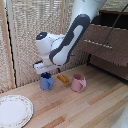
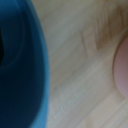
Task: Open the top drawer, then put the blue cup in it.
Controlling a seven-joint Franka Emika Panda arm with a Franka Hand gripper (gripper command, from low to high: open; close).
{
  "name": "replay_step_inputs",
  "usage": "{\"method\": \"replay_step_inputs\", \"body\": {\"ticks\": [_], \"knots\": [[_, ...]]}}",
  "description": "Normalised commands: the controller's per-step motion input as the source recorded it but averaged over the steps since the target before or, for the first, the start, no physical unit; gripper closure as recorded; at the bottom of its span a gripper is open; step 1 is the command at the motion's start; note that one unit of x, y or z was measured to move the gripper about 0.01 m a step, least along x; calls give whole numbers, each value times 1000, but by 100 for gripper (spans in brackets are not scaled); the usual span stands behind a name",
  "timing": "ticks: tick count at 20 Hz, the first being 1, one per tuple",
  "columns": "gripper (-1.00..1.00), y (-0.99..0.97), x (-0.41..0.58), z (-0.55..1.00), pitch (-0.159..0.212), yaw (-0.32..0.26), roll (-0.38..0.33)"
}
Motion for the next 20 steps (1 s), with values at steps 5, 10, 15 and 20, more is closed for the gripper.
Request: {"method": "replay_step_inputs", "body": {"ticks": [5,10,15,20], "knots": [[-100,150,363,-303,59,-122,-23],[100,-117,-49,-357,0,-25,6],[100,-59,-130,-199,53,9,51],[100,26,-104,-141,94,12,0]]}}
